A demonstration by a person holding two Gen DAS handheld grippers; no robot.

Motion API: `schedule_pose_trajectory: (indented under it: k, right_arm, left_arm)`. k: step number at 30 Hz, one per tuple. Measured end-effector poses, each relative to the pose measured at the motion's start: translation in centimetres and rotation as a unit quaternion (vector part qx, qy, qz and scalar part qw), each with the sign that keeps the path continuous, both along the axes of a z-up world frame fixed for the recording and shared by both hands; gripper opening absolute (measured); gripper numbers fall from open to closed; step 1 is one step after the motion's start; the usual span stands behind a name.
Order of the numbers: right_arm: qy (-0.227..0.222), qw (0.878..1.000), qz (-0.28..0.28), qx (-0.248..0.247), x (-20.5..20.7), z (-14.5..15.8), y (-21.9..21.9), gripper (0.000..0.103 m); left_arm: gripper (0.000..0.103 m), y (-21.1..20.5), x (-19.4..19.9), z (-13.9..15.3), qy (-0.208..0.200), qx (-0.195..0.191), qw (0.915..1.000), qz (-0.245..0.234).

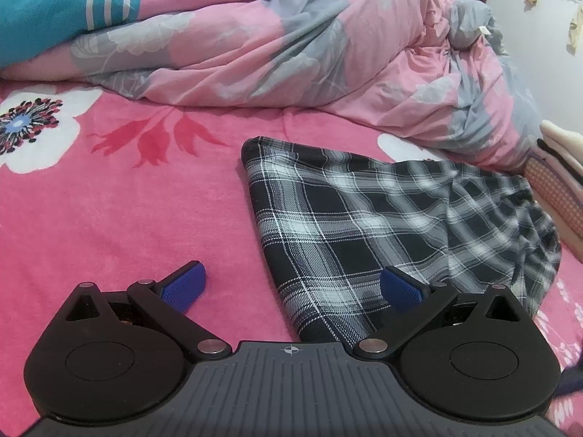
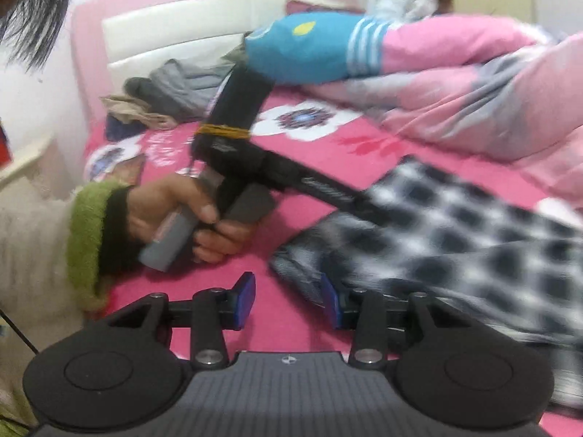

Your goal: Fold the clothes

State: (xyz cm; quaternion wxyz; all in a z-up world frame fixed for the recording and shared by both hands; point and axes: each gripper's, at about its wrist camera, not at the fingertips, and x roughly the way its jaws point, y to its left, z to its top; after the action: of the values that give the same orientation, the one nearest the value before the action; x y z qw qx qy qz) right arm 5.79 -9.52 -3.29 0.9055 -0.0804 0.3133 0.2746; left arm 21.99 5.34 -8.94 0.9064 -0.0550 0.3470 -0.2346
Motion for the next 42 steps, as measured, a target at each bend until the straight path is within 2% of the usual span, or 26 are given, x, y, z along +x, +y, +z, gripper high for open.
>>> schedule_pose_trajectory:
  k: [5, 9, 10, 11, 12, 13, 17, 22, 25, 30, 33, 34, 35, 37, 39, 42]
  right_arm:
    - [-0.067, 0.99, 0.009, -0.12, -0.8, -1.0, 2.0, 0.042]
    - [-0.089, 0.977, 0.041, -0.191, -0.9, -2.7, 3.6, 0.039]
    - [-0.087, 0.973, 0.043, -0.209, -0.8, -3.1, 3.9, 0.035]
    - [-0.085, 0.97, 0.045, -0.224, -0.7, -3.5, 4.1, 0.021]
    - [-0.084, 0.969, 0.046, -0.226, -0.7, -3.6, 4.0, 0.014]
    - [-0.086, 0.97, 0.045, -0.223, -0.9, -3.5, 3.9, 0.007]
    - [-0.109, 0.975, 0.037, -0.189, -1.3, -2.1, 3.2, 0.004]
    - [-0.117, 0.979, 0.034, -0.164, 0.3, -1.2, 2.6, 0.004]
    - [-0.106, 0.984, 0.037, -0.138, 1.9, -1.4, 2.2, 0.004]
    - [-0.061, 0.993, 0.039, -0.097, 5.2, -2.7, 1.6, 0.005]
    - [-0.027, 0.997, 0.017, -0.071, 7.0, -3.7, 1.0, 0.01]
    - [-0.015, 0.999, 0.001, -0.046, 7.5, -3.7, 0.3, 0.017]
    - [-0.002, 1.0, -0.016, -0.021, 8.0, -3.6, -0.4, 0.032]
    - [0.017, 0.997, -0.068, 0.033, 8.7, -2.8, -2.7, 0.044]
    - [0.014, 0.989, -0.12, 0.087, 8.3, -1.6, -5.7, 0.044]
    - [-0.007, 0.977, -0.175, 0.124, 5.9, 0.3, -9.6, 0.045]
  left_arm:
    - [0.103, -0.1, -0.1, 0.0, -0.003, 0.005, 1.0, -0.001]
    - [0.103, -0.2, -0.2, 0.0, -0.005, 0.007, 1.0, -0.002]
    - [0.103, -0.3, -0.3, 0.0, -0.006, 0.01, 0.9999, -0.004]
    - [0.103, -0.4, -0.3, 0.0, -0.008, 0.013, 0.9999, -0.006]
    - [0.103, -0.5, -0.4, -0.1, -0.009, 0.017, 0.9998, -0.008]
    - [0.103, -0.7, -0.5, -0.1, -0.011, 0.021, 0.9997, -0.01]
    - [0.103, -1.1, -0.6, -0.2, -0.017, 0.035, 0.9992, -0.014]
    - [0.103, -0.8, -0.6, -0.2, -0.016, 0.031, 0.9993, -0.014]
    - [0.103, -0.7, -0.4, -0.2, -0.012, 0.024, 0.9995, -0.014]
    - [0.103, -0.2, -0.2, -0.1, -0.004, 0.006, 0.9999, -0.014]
    - [0.103, -0.1, -0.2, -0.1, -0.003, 0.005, 0.9998, -0.02]
    - [0.103, -0.1, -0.2, -0.1, -0.004, 0.005, 0.9997, -0.022]
    - [0.103, -0.1, -0.3, -0.1, -0.004, 0.005, 0.9997, -0.023]
    - [0.103, -0.1, -0.4, 0.0, -0.005, 0.005, 0.9997, -0.024]
    - [0.103, -0.1, -0.5, 0.0, -0.006, 0.006, 0.9996, -0.026]
    - [0.103, -0.2, -0.8, 0.2, -0.006, 0.005, 0.9994, -0.035]
